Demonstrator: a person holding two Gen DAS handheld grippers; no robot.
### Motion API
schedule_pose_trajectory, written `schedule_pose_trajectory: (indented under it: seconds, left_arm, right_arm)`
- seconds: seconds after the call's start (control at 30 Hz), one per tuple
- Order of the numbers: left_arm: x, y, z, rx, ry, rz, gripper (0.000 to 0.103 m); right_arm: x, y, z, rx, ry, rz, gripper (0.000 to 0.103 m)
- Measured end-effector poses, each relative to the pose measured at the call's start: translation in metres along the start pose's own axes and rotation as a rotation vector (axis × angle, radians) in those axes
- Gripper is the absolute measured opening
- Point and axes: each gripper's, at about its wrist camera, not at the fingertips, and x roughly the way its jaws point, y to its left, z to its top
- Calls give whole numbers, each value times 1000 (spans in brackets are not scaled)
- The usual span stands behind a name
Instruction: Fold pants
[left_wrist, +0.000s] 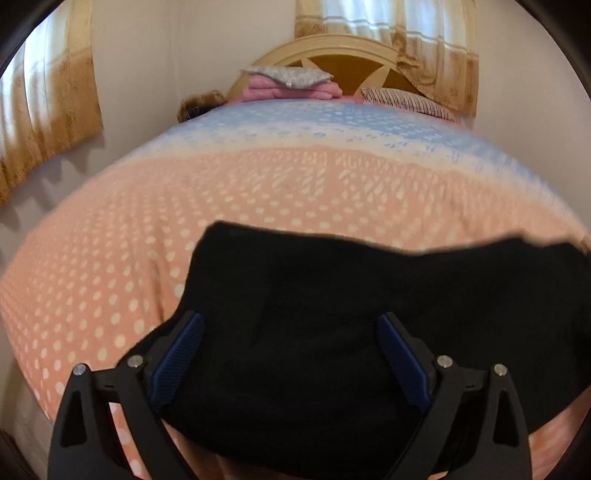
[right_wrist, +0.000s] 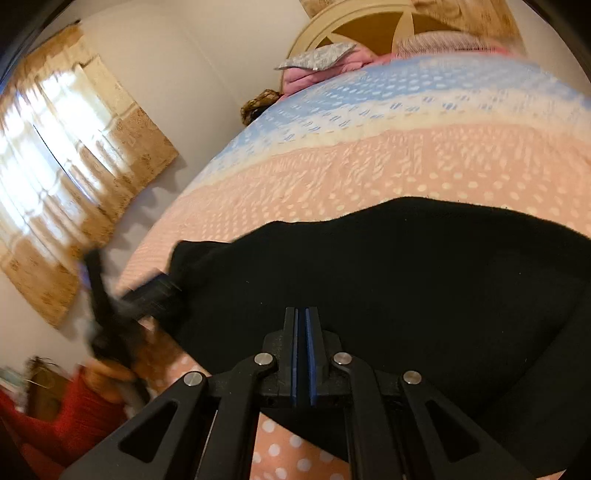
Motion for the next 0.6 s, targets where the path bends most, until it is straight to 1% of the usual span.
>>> schedule_pose_trajectory:
  seconds: [0.03,0.1,0.17,0.2,0.23,0.27,0.3,0.33,0.37,0.4,0.43,0.47,0.53,0.57,0.6]
  left_arm:
    - [-4,-4,-3,25,-28,21,97]
    - [-6,-4,-1,20,-15,15,97]
    - [-8,5,7,-15,26,-23,97]
    - [-12,9,11,-36,32,-49,97]
    - [-17,13,13,-60,27,-66,97]
    - [-19,15,15,-77,23,-71,97]
    - [-20,17,14,-97,23,-73,97]
    - [-20,19,14,-112,34,-69,97]
    - [-16,20,12,-124,51,-71,97]
    - [-12,18,8,-120,66,-67,97]
    - [-9,11,5,-96,66,-44,97]
    - [-8,2,2,-39,49,-5,99]
    - [-6,-8,-3,26,27,40,101]
    - [-7,-7,-3,20,23,42,103]
    - [-6,-4,-3,1,27,37,103]
  right_arm:
    - [-2,-1,6,0,-8,18,5]
    - [-3,1,21,1,-27,53,5]
    - [3,3,41,8,-35,105,7]
    - [7,3,49,8,-35,115,16]
    - [11,3,57,0,-35,120,38]
    - [18,5,66,-14,-31,132,54]
    - [24,6,73,-20,-32,142,76]
    - [29,6,79,-16,-37,156,78]
    - [32,5,84,-12,-30,174,78]
    - [41,4,90,-9,-14,189,78]
    - [49,4,96,-14,2,193,78]
    - [58,5,101,-42,18,174,78]
    - [76,4,105,-105,65,116,78]
    - [84,3,102,-122,103,98,78]
    - [88,3,100,-127,134,100,78]
